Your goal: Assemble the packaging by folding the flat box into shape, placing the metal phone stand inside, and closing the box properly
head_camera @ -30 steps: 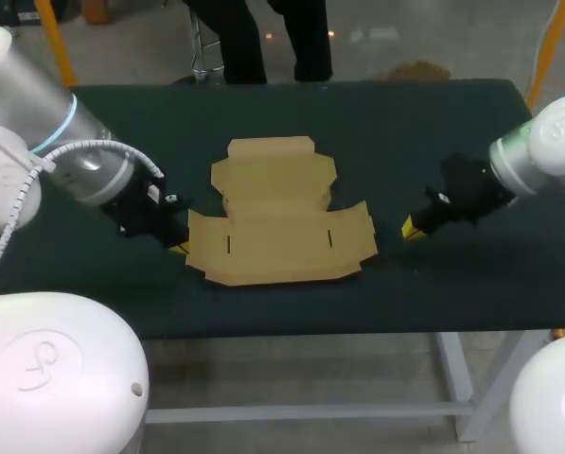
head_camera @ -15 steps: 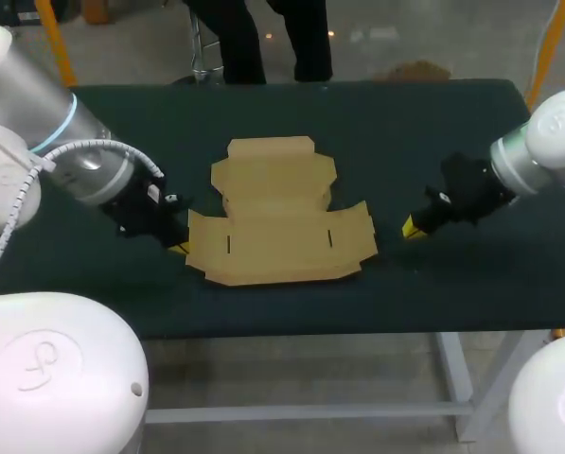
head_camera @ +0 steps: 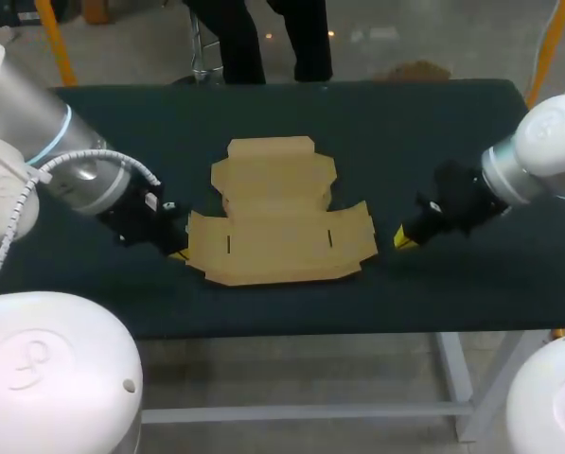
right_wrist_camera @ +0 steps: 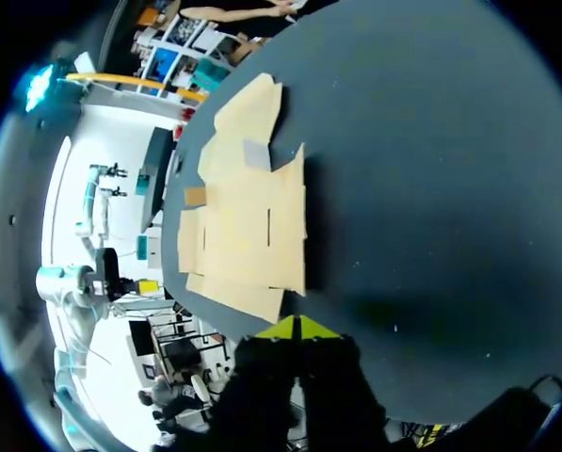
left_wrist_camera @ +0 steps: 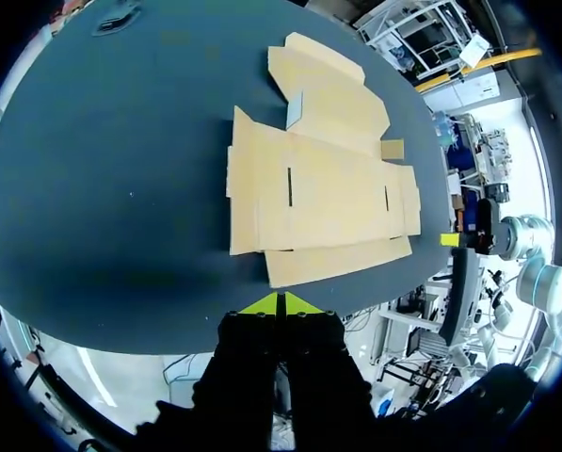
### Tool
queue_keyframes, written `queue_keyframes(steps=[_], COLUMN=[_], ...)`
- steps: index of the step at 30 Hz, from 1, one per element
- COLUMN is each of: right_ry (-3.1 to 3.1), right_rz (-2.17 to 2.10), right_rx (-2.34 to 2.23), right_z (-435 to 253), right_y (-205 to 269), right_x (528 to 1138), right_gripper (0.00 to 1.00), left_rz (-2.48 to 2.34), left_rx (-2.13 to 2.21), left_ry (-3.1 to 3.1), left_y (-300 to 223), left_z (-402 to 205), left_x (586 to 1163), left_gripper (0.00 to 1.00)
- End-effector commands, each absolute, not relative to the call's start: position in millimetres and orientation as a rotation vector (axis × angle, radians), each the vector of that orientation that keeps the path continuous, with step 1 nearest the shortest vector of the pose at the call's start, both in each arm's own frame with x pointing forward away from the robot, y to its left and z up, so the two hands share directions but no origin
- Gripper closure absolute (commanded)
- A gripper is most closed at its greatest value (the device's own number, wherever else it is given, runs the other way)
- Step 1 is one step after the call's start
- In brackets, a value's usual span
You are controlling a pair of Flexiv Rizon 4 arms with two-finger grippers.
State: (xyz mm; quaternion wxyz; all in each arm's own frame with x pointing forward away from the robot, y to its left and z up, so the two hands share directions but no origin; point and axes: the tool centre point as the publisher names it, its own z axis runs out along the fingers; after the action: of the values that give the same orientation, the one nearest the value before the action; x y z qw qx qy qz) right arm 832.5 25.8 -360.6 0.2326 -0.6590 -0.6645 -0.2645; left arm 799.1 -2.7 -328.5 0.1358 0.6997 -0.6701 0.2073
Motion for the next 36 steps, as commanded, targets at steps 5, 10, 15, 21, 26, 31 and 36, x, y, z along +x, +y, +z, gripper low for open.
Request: queue_keyframes(steps=[5, 10, 15, 21, 26, 31, 36], right_ry=[-1.808, -1.805, -1.789, -1.775, -1.756, -1.751, -1.754], right_rz=[-0.718, -0.702, -0.697, -0.69, -0.693, -0.693, -0.698], right_rx=[-1.794, -1.795, -1.792, -1.787, -1.781, -1.786, -1.77], right_z=[-369.9, -374.0, -380.6, -390.4, -398.6, -401.9, -408.2], right_y=[37.9, 42.2, 44.7, 50.8, 52.7, 56.7, 61.7], right_x=[812.8, 806.5, 801.1, 792.6, 789.2, 785.0, 785.5], right_gripper=[1.0, 1.0, 1.0, 1.0, 1.0, 1.0, 1.0], left_rz=[0.615, 0.595, 0.575, 0.567, 0.558, 0.565, 0.567], left_rx=[1.994, 1.976, 1.961, 1.95, 1.949, 1.935, 1.926], left_ry=[-1.919, -1.915, -1.886, -1.865, -1.852, -1.843, -1.851], left_y=[-0.9, -3.3, -0.5, 1.5, 2.9, 2.4, -0.6], left_z=[-347.7, -356.0, -364.9, -373.8, -381.6, -384.6, -388.4], left_x=[793.6, 790.8, 792.3, 789.7, 789.8, 789.9, 790.9], left_gripper=[1.0, 1.0, 1.0, 1.0, 1.0, 1.0, 1.0])
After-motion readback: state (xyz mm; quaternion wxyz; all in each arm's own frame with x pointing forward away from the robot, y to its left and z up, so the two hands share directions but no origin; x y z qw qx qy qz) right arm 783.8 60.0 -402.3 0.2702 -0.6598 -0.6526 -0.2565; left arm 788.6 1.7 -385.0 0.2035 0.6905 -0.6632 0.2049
